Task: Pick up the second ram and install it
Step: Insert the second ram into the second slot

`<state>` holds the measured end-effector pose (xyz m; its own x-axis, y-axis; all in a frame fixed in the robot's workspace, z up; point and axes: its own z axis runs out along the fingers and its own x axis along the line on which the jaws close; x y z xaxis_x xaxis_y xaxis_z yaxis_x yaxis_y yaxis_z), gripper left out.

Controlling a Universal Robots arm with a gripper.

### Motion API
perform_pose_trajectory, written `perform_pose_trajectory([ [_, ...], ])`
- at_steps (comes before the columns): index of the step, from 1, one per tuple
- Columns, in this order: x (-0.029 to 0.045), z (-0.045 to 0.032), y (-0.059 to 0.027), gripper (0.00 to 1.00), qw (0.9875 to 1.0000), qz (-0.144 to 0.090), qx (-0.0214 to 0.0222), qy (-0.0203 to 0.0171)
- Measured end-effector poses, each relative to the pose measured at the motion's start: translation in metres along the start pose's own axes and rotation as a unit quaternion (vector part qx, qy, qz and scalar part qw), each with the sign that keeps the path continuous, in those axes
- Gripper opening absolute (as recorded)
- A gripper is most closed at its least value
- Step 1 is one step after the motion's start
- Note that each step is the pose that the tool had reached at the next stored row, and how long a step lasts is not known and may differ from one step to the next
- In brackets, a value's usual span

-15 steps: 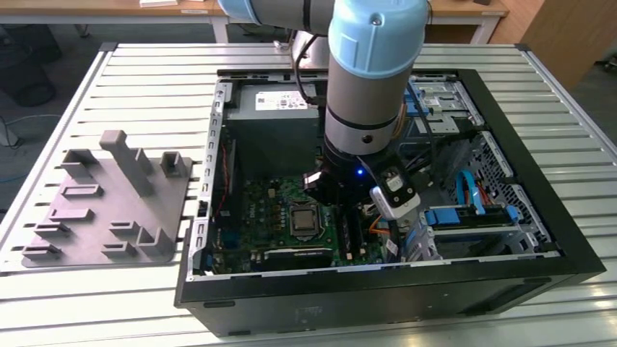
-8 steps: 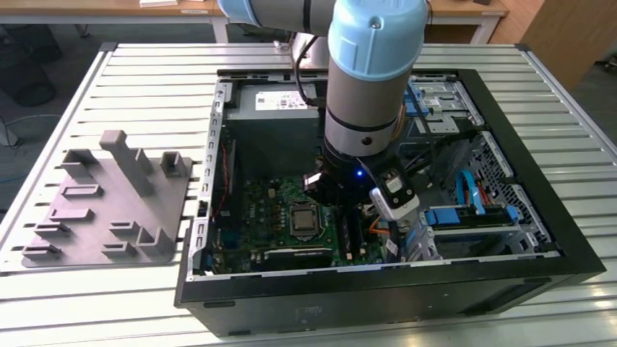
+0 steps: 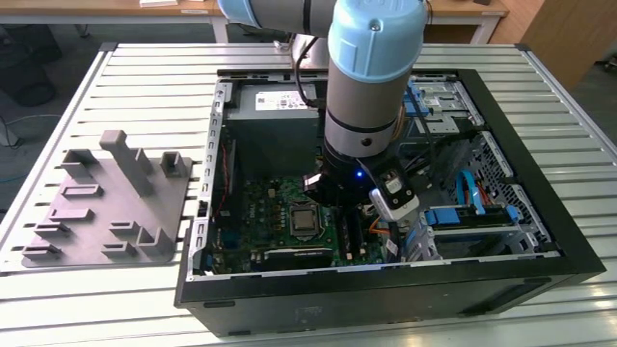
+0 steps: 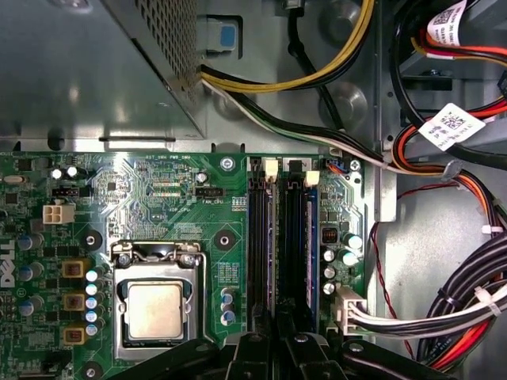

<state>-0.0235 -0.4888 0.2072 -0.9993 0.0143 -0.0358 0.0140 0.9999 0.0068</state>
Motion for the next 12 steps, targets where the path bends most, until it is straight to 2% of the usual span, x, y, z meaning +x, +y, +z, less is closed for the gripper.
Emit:
perform_pose_trajectory([
  [3,0.0000,0.0001,0.0001,0.15,1.0000,0.000,-0.0001,0.0000],
  [4,0.0000,0.0001,0.0000,0.21,1.0000,0.000,0.0000,0.0000],
  [5,0.0000,-0.0007,0.0000,0.21,1.0000,0.000,0.0002,0.0000],
  [9,-0.0005,-0.0134,0.0001,0.21,1.0000,0.000,0.0003,0.0000],
  [10,-0.0006,-0.0158,0.0001,0.21,1.0000,0.000,0.0011,0.0000],
  [12,-0.0007,-0.0189,0.0007,0.21,1.0000,0.000,0.0059,-0.0001],
])
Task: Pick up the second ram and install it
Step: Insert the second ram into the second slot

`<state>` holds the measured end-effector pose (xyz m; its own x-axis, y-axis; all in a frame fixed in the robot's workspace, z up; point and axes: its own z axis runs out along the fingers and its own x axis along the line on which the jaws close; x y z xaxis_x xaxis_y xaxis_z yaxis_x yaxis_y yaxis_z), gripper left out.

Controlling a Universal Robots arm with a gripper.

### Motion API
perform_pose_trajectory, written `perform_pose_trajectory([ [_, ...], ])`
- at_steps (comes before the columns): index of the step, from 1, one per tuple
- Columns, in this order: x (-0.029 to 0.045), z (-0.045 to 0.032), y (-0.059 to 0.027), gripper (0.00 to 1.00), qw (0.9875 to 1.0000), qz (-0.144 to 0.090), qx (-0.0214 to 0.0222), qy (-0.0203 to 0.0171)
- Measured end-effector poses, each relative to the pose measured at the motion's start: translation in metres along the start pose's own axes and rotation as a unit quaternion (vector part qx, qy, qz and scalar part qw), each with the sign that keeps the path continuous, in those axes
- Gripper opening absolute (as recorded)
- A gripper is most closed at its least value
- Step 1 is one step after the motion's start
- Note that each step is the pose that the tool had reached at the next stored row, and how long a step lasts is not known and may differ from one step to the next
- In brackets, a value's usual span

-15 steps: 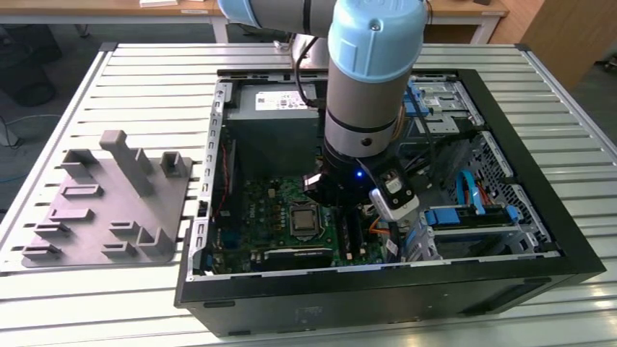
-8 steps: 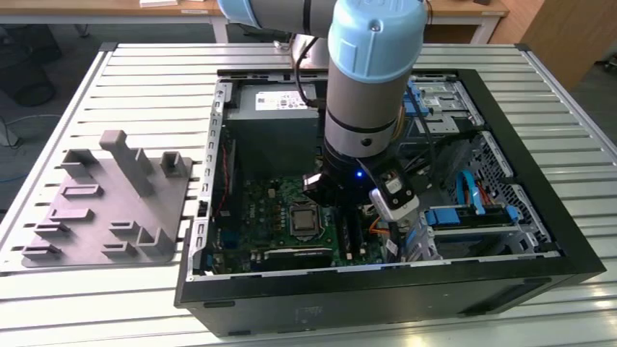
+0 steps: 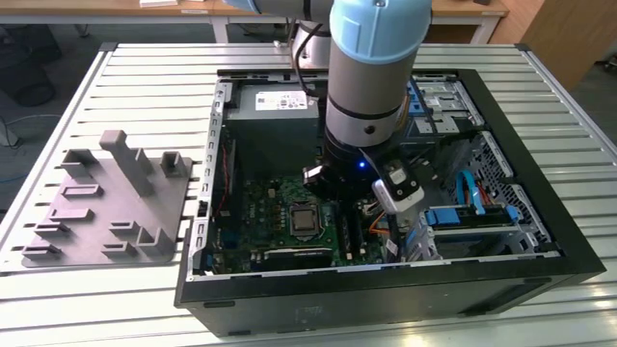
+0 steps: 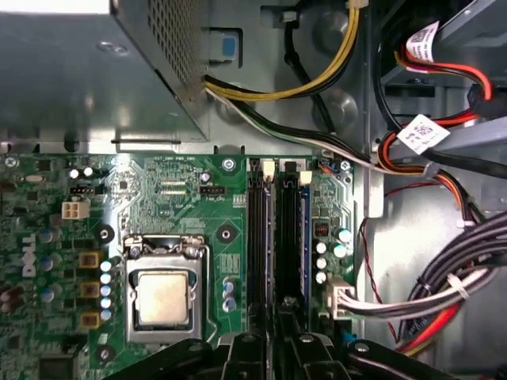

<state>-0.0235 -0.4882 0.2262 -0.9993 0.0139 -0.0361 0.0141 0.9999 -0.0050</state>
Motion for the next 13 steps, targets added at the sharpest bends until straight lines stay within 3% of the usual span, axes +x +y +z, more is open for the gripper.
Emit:
perform_pose_trajectory([
  [2,-0.0001,-0.0037,0.0004,0.20,1.0000,0.000,0.0057,0.0000],
  [3,-0.0002,-0.0061,0.0005,0.13,1.0000,0.000,0.0075,0.0000],
  [5,-0.0004,-0.0109,0.0008,0.10,1.0000,0.000,0.0094,0.0000],
  [9,-0.0007,-0.0201,0.0013,0.10,0.9999,0.000,0.0104,-0.0001],
  [13,-0.0007,-0.0213,0.0013,0.10,0.9999,0.000,0.0102,-0.0002],
])
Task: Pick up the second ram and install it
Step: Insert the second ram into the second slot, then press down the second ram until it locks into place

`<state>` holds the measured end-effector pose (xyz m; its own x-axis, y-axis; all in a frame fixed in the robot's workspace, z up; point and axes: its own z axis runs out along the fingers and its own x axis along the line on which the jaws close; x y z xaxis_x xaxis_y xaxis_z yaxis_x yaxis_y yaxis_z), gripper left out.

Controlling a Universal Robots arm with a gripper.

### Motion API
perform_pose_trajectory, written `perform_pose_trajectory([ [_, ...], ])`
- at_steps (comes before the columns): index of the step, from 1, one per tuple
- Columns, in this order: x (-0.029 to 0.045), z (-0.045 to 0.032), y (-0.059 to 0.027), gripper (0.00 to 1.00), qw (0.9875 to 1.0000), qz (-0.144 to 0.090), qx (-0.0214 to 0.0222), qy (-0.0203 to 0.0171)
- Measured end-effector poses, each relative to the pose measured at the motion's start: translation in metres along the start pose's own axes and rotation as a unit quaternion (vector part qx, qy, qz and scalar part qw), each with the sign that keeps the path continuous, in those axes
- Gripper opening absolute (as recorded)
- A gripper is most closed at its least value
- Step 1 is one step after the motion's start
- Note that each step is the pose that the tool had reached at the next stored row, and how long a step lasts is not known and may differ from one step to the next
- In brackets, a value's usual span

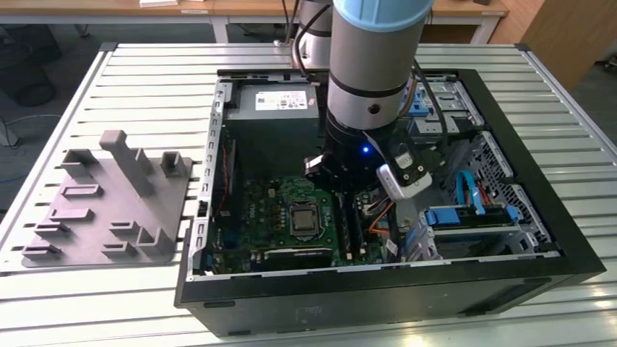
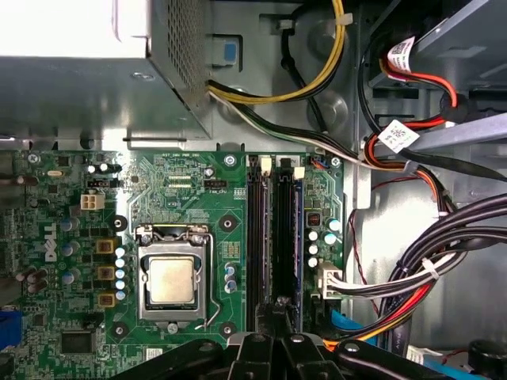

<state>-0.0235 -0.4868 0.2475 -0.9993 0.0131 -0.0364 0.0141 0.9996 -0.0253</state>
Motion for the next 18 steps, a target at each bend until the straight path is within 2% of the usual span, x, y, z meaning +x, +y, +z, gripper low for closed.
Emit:
perform_pose_trajectory([
  [12,0.0000,-0.0008,0.0003,0.10,1.0000,0.000,0.0004,0.0001],
  [14,0.0001,0.0001,0.0042,0.10,1.0000,0.000,0.0003,0.0001],
  [18,0.0005,0.0051,0.0219,0.10,1.0000,0.000,0.0002,0.0001],
])
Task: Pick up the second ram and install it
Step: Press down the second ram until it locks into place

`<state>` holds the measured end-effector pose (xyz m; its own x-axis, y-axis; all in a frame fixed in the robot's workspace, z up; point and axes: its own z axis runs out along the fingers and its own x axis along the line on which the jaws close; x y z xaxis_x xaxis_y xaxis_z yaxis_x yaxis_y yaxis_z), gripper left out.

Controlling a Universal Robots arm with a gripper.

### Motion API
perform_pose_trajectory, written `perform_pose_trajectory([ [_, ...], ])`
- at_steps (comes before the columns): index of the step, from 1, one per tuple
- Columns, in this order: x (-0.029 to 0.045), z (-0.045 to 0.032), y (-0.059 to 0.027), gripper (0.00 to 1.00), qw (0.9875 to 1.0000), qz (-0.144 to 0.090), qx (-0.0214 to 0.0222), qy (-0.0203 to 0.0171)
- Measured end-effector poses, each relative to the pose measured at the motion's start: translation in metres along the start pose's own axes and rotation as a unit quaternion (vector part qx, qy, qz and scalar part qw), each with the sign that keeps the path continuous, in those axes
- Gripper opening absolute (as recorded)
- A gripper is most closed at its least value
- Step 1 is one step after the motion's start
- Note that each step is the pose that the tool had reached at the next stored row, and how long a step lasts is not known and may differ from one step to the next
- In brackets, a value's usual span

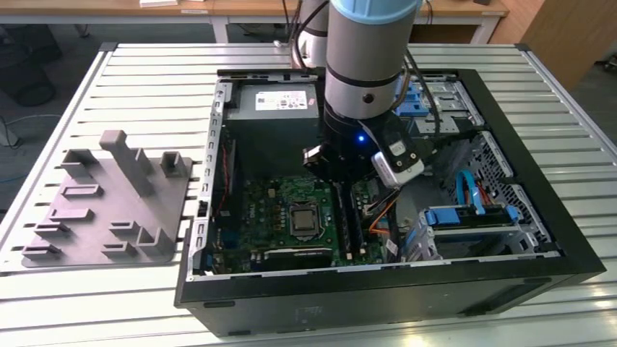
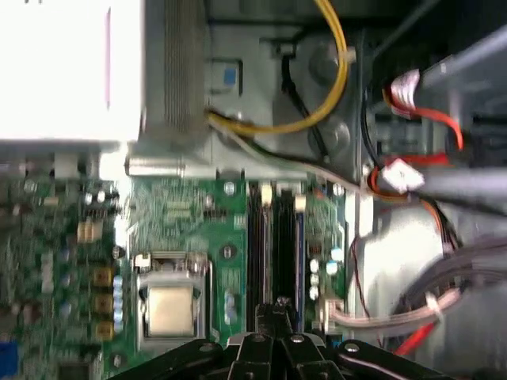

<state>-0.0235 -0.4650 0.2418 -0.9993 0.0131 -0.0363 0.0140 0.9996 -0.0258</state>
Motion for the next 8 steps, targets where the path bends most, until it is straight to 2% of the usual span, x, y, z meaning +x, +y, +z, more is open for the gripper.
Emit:
perform_pose_trajectory([
  [3,0.0004,0.0057,0.0117,0.10,1.0000,0.000,-0.0007,0.0000],
  [8,0.0009,0.0130,0.0230,0.10,1.0000,0.000,-0.0041,0.0000],
])
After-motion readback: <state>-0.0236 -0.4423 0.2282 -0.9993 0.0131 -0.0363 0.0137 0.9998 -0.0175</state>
